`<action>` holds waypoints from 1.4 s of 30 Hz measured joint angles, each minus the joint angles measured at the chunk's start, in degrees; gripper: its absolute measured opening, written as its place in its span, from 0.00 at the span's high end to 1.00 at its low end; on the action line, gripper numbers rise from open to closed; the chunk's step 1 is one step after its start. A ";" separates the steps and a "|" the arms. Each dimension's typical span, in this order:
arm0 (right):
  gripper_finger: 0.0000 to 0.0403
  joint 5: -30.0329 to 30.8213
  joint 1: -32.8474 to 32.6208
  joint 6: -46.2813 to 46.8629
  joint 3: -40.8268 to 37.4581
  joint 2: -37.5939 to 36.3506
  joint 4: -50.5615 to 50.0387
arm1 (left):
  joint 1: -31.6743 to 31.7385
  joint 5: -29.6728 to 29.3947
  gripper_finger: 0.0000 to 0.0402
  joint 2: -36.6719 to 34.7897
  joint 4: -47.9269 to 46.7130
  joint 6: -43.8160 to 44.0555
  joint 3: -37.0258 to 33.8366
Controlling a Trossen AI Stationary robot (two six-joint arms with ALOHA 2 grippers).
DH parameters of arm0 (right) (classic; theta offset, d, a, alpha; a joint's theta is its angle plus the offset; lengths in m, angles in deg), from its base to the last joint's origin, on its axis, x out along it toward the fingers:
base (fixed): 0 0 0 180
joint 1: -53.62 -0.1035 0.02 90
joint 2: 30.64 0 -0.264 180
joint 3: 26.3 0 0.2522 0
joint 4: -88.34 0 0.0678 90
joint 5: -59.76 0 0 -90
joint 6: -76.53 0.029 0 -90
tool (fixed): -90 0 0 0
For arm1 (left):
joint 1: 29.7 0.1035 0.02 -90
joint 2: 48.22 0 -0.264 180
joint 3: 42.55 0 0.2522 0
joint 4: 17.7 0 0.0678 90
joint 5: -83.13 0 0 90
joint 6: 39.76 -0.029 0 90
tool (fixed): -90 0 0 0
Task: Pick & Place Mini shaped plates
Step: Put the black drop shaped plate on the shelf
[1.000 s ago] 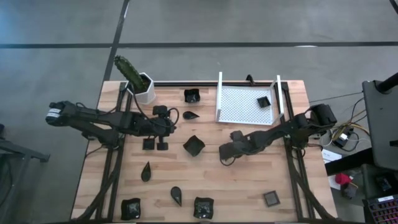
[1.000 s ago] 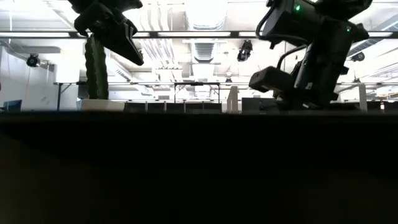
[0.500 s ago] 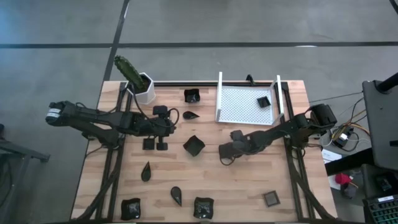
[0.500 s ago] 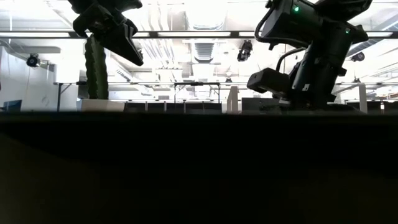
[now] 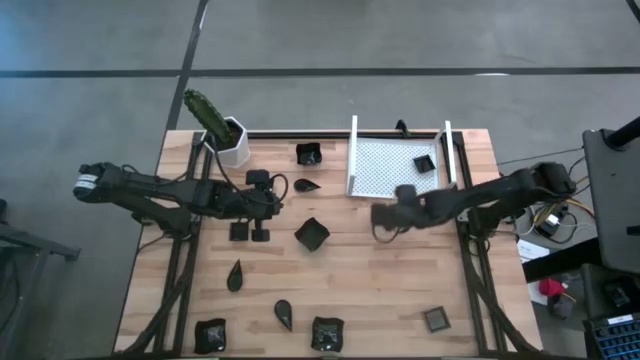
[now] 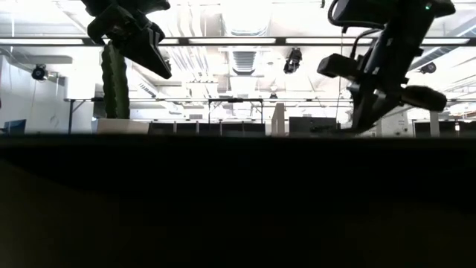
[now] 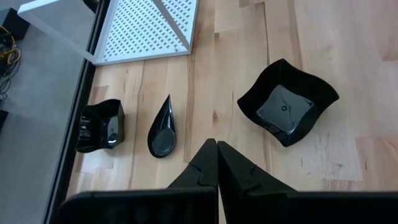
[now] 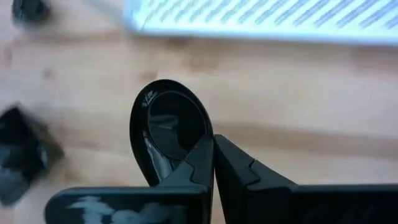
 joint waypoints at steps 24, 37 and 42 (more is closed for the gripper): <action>0.98 -1.74 39.67 -33.05 0.98 -0.59 6.20 | 0.01 -0.01 1.00 0.00 0.02 -0.20 0.00; 0.98 -3.54 43.56 -33.82 1.86 11.84 9.07 | 0.01 -0.01 1.00 0.00 0.02 -0.24 0.00; 0.98 -2.00 43.52 -32.43 1.86 14.51 9.15 | 0.01 -0.03 1.00 0.00 0.00 -0.24 0.00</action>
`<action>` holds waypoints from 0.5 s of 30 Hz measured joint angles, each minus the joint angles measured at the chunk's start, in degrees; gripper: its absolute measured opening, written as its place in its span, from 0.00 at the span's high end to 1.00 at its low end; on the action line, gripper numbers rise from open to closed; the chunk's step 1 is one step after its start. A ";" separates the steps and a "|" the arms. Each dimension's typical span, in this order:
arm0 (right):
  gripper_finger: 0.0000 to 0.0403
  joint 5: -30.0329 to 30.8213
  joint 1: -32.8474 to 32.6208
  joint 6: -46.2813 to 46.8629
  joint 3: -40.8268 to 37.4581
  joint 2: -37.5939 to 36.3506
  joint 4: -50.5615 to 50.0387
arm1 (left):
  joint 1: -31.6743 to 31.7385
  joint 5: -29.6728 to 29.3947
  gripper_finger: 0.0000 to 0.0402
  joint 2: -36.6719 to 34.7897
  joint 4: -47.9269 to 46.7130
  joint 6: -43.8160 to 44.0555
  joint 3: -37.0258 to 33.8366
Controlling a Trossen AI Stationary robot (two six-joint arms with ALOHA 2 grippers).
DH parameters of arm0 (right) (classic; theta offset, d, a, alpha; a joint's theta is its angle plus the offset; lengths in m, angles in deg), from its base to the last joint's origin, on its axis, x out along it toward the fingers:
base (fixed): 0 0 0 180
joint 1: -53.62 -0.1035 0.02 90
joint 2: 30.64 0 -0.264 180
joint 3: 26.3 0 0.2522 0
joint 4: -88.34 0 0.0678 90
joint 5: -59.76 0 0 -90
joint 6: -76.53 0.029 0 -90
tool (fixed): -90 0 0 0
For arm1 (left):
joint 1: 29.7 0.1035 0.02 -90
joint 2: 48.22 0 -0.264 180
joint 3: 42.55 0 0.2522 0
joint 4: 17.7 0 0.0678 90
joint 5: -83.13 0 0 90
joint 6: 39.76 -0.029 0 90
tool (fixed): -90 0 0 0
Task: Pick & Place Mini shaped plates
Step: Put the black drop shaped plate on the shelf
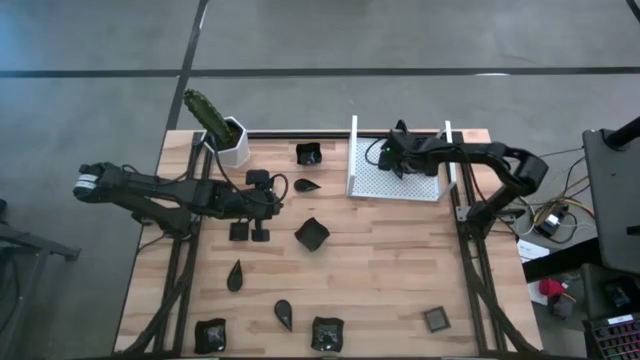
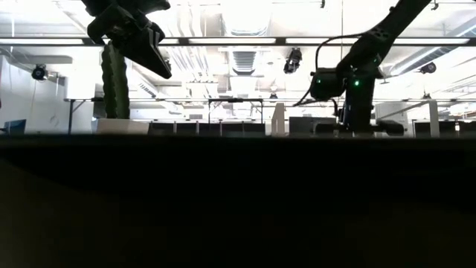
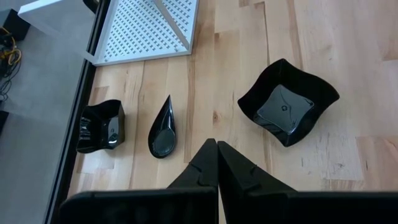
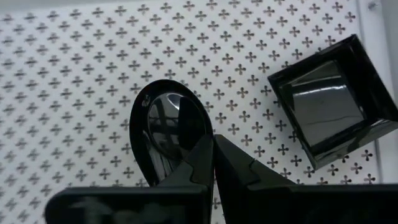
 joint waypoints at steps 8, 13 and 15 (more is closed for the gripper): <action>0.98 0.37 -0.04 0.61 0.00 1.09 0.98 | 0.00 0.00 1.00 0.00 0.00 -0.04 0.00; 0.98 2.01 -0.04 1.58 0.00 1.10 1.07 | 0.00 0.00 1.00 0.00 -0.02 -0.04 0.00; 0.98 2.20 -0.04 1.53 0.00 0.91 1.10 | 0.00 0.00 1.00 0.00 -0.02 -0.04 0.00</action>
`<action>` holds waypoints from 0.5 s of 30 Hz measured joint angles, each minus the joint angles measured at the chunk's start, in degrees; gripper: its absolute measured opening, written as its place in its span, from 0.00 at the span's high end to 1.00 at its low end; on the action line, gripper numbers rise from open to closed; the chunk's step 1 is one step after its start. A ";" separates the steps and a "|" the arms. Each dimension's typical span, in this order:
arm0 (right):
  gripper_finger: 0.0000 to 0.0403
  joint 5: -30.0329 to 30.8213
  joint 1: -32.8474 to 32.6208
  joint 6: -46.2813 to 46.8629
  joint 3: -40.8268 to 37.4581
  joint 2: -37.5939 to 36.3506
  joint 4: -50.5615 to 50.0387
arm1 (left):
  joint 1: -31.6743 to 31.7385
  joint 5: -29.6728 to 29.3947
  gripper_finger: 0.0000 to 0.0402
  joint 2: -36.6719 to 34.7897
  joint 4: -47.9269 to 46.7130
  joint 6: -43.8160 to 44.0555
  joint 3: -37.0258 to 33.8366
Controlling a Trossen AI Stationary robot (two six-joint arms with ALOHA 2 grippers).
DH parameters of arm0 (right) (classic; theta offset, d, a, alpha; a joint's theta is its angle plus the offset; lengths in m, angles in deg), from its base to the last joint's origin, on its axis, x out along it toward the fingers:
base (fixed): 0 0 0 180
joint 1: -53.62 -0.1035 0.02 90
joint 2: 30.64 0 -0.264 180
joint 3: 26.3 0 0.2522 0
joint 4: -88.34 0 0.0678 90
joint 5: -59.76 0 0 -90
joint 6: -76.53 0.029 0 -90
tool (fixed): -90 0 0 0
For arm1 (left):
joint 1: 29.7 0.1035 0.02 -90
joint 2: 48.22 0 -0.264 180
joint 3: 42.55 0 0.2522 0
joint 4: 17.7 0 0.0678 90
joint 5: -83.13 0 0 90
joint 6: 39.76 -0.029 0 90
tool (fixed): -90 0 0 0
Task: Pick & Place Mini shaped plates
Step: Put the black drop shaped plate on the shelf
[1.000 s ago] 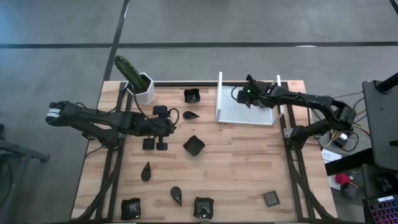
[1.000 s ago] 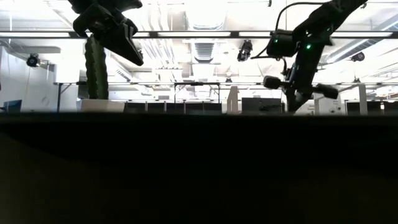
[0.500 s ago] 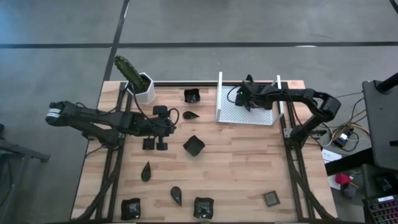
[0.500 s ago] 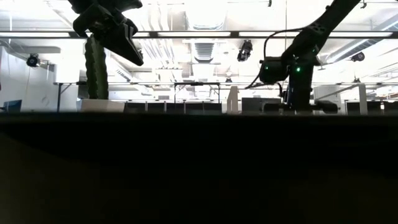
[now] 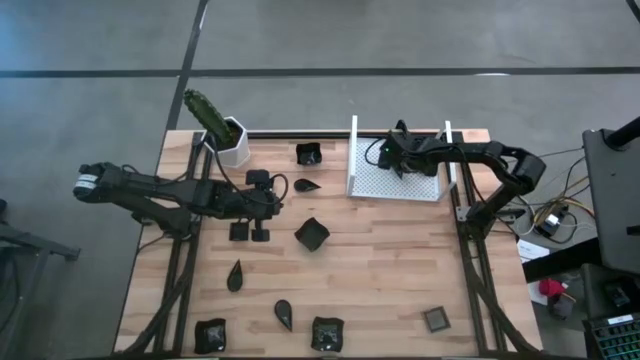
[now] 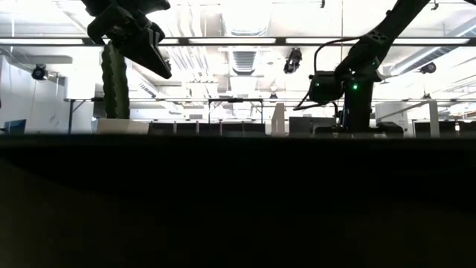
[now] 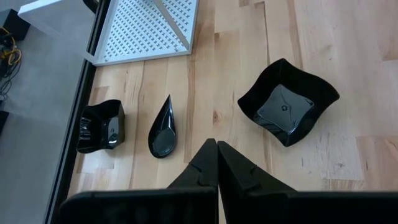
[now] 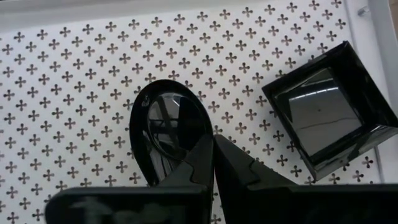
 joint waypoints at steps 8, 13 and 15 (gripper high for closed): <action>0.91 0.06 0.00 -0.69 0.00 0.30 0.17 | 0.00 0.00 1.00 0.00 0.02 0.01 0.00; 0.83 1.31 0.00 -0.12 0.00 0.27 0.19 | 0.00 0.00 1.00 0.00 0.00 0.02 0.00; 0.80 1.33 0.00 -0.08 0.00 0.13 0.21 | 0.00 0.00 1.00 0.00 0.00 0.02 0.00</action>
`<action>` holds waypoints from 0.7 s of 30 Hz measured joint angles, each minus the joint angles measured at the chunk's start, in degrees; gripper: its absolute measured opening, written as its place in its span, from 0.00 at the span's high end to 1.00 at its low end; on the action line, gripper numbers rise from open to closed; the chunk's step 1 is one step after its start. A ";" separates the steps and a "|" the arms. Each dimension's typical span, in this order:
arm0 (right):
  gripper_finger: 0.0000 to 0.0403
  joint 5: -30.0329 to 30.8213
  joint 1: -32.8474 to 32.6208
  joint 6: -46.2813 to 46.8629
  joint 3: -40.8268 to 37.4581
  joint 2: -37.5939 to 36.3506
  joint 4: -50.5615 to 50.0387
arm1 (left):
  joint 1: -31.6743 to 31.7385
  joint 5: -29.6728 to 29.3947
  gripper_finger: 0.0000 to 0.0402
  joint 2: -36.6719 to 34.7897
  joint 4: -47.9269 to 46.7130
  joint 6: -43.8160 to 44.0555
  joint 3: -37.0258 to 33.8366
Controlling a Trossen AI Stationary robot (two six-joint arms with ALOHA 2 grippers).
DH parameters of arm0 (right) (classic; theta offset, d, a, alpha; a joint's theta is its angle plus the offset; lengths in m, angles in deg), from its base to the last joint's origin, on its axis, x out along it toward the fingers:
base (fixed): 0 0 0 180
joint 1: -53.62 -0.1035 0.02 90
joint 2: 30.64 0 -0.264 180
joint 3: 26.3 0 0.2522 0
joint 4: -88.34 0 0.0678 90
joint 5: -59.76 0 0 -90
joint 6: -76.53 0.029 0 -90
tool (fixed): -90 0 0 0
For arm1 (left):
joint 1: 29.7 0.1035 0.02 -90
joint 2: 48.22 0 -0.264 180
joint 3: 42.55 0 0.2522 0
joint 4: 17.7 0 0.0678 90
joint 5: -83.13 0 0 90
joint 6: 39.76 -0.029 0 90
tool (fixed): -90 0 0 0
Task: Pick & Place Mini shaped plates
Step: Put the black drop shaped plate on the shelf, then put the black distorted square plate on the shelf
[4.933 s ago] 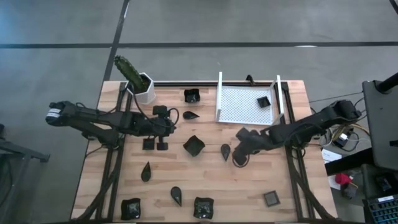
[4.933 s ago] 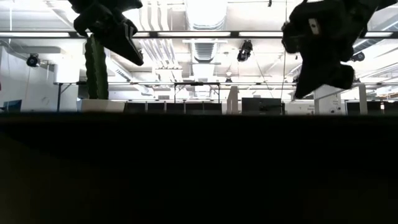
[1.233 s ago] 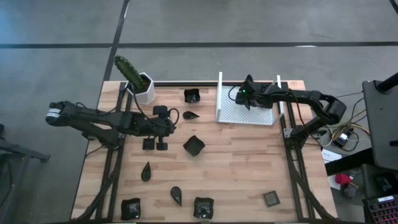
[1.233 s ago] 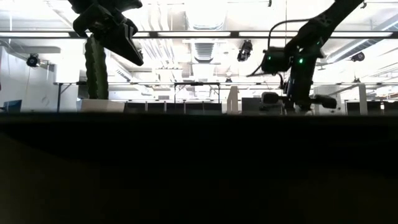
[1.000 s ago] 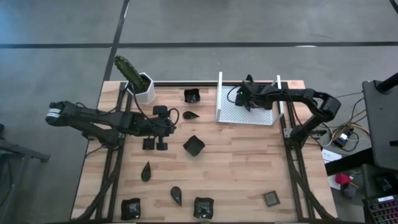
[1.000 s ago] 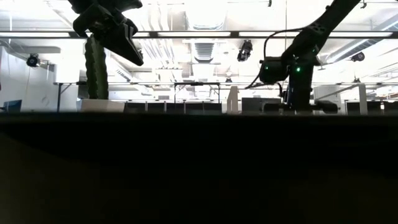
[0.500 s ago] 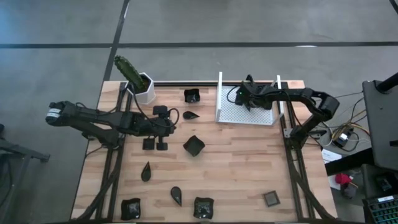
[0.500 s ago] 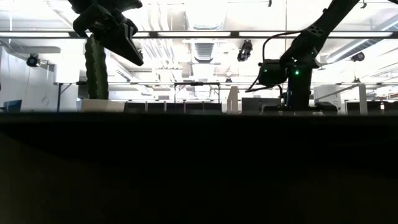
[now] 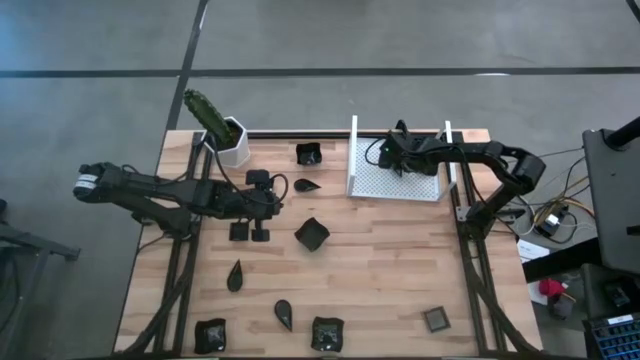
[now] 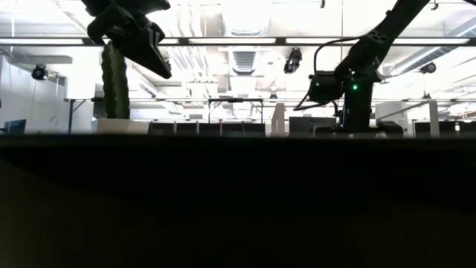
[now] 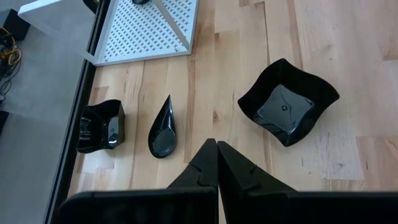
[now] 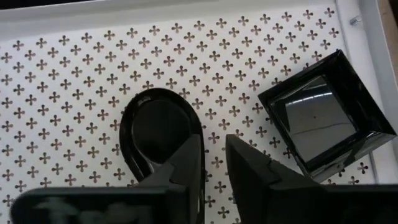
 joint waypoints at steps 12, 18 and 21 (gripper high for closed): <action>0.83 -2.41 -0.22 -6.03 0.00 -7.57 -0.16 | 0.00 0.02 1.00 0.00 0.02 1.04 0.00; 0.97 -3.08 -3.98 -11.97 0.00 -16.75 0.05 | 0.02 0.03 1.00 0.00 0.02 3.57 0.00; 0.97 -2.76 -7.35 -14.35 0.00 -20.76 0.08 | 0.02 0.04 1.00 0.04 0.02 3.85 0.00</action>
